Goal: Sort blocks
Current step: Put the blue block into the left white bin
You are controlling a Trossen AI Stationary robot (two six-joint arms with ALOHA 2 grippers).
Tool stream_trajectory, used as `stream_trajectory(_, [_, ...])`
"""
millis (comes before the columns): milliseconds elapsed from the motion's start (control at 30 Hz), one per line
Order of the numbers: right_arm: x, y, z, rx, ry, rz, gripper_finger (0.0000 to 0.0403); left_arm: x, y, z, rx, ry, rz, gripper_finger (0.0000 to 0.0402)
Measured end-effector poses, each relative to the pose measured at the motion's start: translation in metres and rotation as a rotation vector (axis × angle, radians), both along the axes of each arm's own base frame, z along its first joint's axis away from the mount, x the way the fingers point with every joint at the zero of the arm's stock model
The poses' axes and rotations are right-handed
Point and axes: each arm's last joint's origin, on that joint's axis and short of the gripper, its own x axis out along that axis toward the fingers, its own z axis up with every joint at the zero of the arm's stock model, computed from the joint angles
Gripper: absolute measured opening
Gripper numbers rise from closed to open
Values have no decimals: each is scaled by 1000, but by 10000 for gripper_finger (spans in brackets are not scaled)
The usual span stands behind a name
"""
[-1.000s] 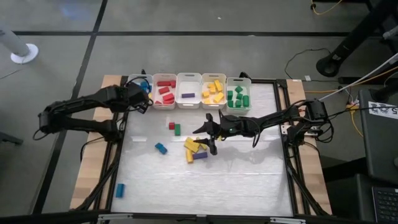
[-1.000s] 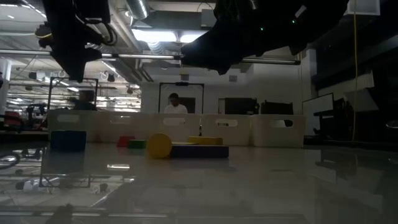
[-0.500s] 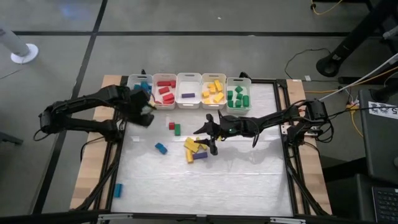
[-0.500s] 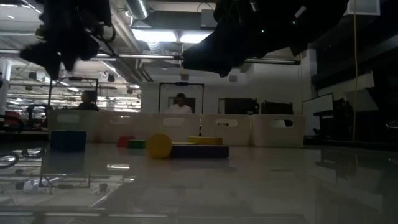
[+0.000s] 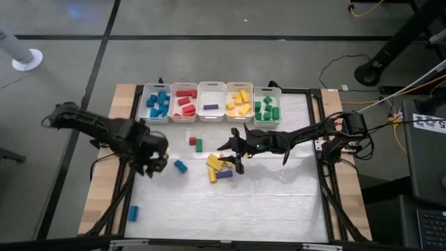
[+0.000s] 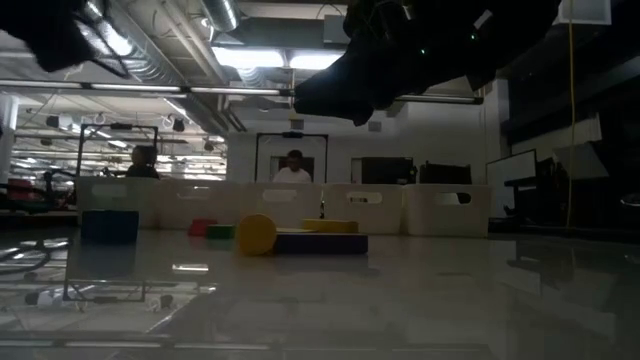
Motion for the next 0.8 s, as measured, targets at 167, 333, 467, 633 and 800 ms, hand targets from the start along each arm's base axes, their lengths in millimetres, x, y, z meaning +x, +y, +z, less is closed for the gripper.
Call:
stream_trajectory(167, [0, 0, 0, 0, 0, 0, 188, 5, -41, -7, -29, 61, -13, 158])
stream_trajectory(333, [0, 0, 0, 0, 0, 0, 188, 14, -82, -21, -54, 94, -45, 158])
stream_trajectory(467, [0, 0, 0, 0, 1, 0, 188, 14, -107, -41, -2, 215, -18, 158])
stream_trajectory(633, [0, 0, 0, 0, 1, 0, 188, 17, -132, -62, 17, 271, 11, 158])
stream_trajectory(800, [0, 0, 0, 0, 4, 0, 188, 18, -149, -77, 21, 284, -2, 158])
